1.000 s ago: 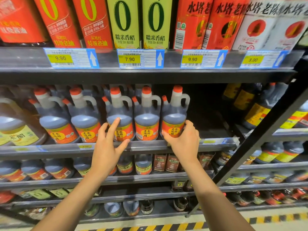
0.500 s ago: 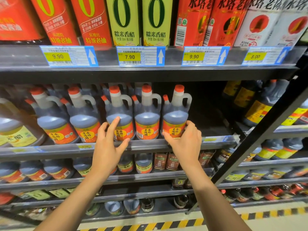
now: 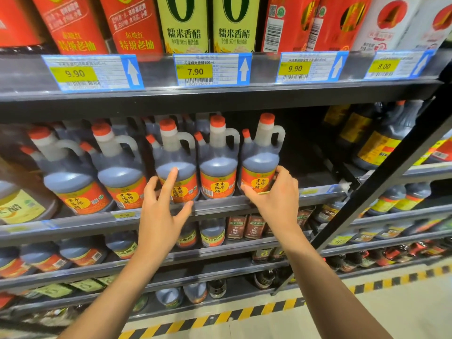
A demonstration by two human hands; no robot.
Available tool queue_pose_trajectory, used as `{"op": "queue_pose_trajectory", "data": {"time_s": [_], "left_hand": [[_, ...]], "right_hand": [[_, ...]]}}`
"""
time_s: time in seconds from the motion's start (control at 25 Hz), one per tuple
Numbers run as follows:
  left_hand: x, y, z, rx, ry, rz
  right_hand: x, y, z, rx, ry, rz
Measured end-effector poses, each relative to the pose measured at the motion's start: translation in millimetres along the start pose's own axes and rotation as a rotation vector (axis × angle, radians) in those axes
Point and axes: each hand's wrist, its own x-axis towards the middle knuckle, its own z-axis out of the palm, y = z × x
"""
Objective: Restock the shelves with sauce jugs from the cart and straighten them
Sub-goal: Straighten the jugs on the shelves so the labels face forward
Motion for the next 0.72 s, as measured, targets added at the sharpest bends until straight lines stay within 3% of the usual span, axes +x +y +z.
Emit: {"op": "queue_pose_trajectory", "data": {"time_s": [0.28, 0.48, 0.72], "left_hand": [[-6, 13, -16, 0.077, -0.100, 0.012], [-33, 45, -13, 0.198, -0.040, -0.063], [-54, 144, 38, 0.444, -0.191, 0.199]], "right_hand": [[-4, 3, -17, -0.184, -0.024, -0.116], [-28, 29, -57, -0.369, -0.095, -0.228], [-50, 85, -144, -0.434, -0.112, -0.196]]}}
